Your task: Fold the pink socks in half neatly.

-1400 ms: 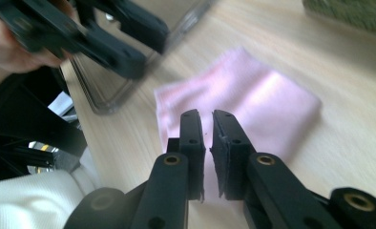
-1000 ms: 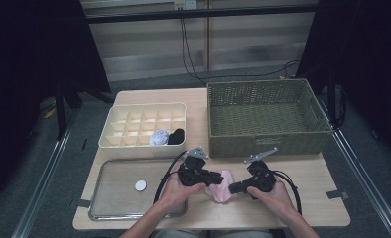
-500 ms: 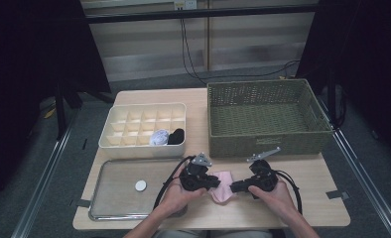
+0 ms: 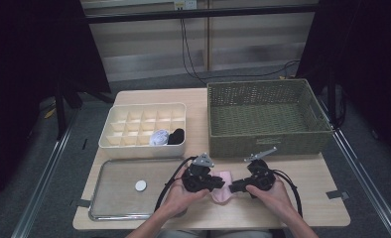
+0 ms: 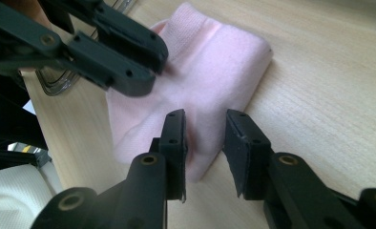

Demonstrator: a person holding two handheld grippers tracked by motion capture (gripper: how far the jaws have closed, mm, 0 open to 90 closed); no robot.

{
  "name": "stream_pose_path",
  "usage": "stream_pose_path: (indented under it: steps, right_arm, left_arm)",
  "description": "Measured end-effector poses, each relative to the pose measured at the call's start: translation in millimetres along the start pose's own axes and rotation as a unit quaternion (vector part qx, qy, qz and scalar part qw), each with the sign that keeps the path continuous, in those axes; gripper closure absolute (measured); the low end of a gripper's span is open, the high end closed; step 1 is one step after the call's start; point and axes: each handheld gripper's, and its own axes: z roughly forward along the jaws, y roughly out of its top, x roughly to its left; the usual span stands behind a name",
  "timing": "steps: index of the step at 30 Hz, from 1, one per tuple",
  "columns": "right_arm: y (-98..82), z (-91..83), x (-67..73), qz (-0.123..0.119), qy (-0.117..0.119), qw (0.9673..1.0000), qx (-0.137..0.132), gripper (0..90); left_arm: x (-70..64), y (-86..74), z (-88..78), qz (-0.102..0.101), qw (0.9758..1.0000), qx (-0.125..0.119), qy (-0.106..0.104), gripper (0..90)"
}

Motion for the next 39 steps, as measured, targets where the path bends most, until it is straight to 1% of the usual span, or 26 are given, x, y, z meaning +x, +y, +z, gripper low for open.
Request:
stream_pose_path:
  steps: [1,2,3,4,5,7,8,9,12,14,16,19,21,22,23,25,26,27,29,30,32,34,36,37,38,39]
  right_arm:
    - [0.0,-0.3,-0.1,0.0,-0.001,1.0,0.0,69.3]
    - [-0.1,-0.4,0.1,0.0,-0.001,1.0,0.001,68.9]
    - [-0.4,-0.5,0.1,0.0,-0.001,1.0,0.0,68.2]
    - [-0.5,-0.9,0.0,0.002,-0.001,1.0,-0.001,66.6]
    - [-0.6,-1.6,0.2,0.004,-0.006,1.0,-0.003,63.9]
    - [-0.5,-2.6,-1.6,0.006,-0.008,0.9999,-0.011,60.7]
    - [-0.6,-3.4,-2.2,0.006,-0.013,0.9998,-0.014,60.2]
    - [-0.6,-3.9,-3.4,0.006,-0.016,0.9997,-0.017,60.0]
    - [-1.5,-2.8,-4.4,0.013,0.001,0.9998,-0.018,59.6]
    - [-2.0,0.2,-3.3,0.013,0.019,0.9996,-0.017,60.6]
    - [-1.8,3.5,-1.4,0.012,0.027,0.9994,-0.019,61.0]
    - [-1.9,5.7,-2.9,0.026,0.041,0.9986,-0.02,63.7]
    - [-3.4,7.5,-5.4,0.044,0.06,0.997,-0.022,66.8]
    - [-4.3,8.8,-6.7,0.048,0.07,0.9961,-0.024,67.7]
    - [-4.7,9.5,-7.1,0.052,0.074,0.9956,-0.024,69.1]
    - [-5.0,10.2,-7.2,0.055,0.072,0.9956,-0.025,73.9]
    - [-5.1,9.8,-7.7,0.058,0.077,0.9949,-0.029,77.7]
    - [-5.0,9.0,-7.9,0.063,0.083,0.994,-0.035,82.0]
    - [-3.7,6.0,-7.2,0.059,0.088,0.9932,-0.047,84.4]
    - [-2.4,4.6,-5.6,0.054,0.088,0.9936,-0.046,84.7]
    - [-0.7,2.4,-3.4,0.047,0.088,0.994,-0.047,85.1]
    - [0.8,-0.1,-1.6,0.038,0.083,0.9947,-0.047,85.2]
    - [1.8,-2.3,-0.8,0.035,0.081,0.995,-0.046,85.3]
    - [1.7,-3.2,-0.6,0.034,0.079,0.9953,-0.044,85.3]
    - [1.5,-3.9,-0.9,0.033,0.081,0.9952,-0.043,85.3]
    - [1.5,-4.7,-1.2,0.03,0.078,0.9956,-0.043,85.4]
  left_arm:
    - [2.4,-1.4,1.4,-0.002,1.0,0.005,0.0,80.1]
    - [3.8,-2.7,2.2,-0.011,0.9999,0.001,-0.004,80.7]
    - [3.7,-2.5,1.0,-0.006,1.0,0.007,0.004,80.8]
    - [3.0,-3.4,2.0,-0.009,1.0,0.001,-0.003,80.8]
    - [3.5,-3.8,1.0,-0.001,0.9999,0.016,0.001,80.8]
    - [5.6,-6.2,2.1,-0.014,0.9998,0.012,-0.008,80.8]
    - [6.0,-6.3,1.7,-0.015,0.9997,0.014,-0.009,81.0]
    - [5.7,-7.0,2.3,-0.012,0.9999,0.01,-0.004,82.6]
    - [6.2,-9.0,4.0,-0.013,0.9998,0.009,-0.007,85.6]
    - [6.5,-9.5,4.7,-0.013,0.9998,0.01,-0.009,86.3]
    - [7.3,-10.2,5.8,-0.016,0.9998,0.004,-0.013,87.3]
    - [7.5,-10.9,5.8,-0.018,0.9997,0.002,-0.014,88.1]
    - [7.0,-11.1,6.0,-0.017,0.9998,0.001,-0.012,88.1]
    - [7.1,-11.3,6.2,-0.018,0.9997,-0.001,-0.013,88.1]
    - [7.1,-11.4,6.1,-0.019,0.9997,0.0,-0.012,88.2]
    - [7.2,-11.5,6.1,-0.019,0.9997,-0.001,-0.013,88.2]
    - [7.3,-11.9,6.0,-0.027,0.9996,-0.002,-0.013,88.2]
    - [7.3,-12.4,6.2,-0.029,0.9995,-0.005,-0.014,88.2]
    - [8.4,-13.3,5.9,-0.039,0.999,-0.004,-0.02,88.2]
    - [8.9,-14.2,6.6,-0.049,0.9984,-0.009,-0.027,88.2]
    - [7.7,-14.0,6.6,-0.045,0.9986,-0.005,-0.027,88.2]
    - [5.6,-14.3,8.2,-0.049,0.9983,-0.01,-0.031,88.2]
    - [2.9,-14.2,9.2,-0.045,0.9985,-0.012,-0.028,87.9]
    - [3.0,-13.9,9.2,-0.048,0.9983,-0.012,-0.03,87.5]
    - [4.4,-14.0,9.5,-0.053,0.9977,-0.015,-0.04,86.6]
    - [4.5,-13.8,9.0,-0.047,0.9981,-0.015,-0.036,86.1]
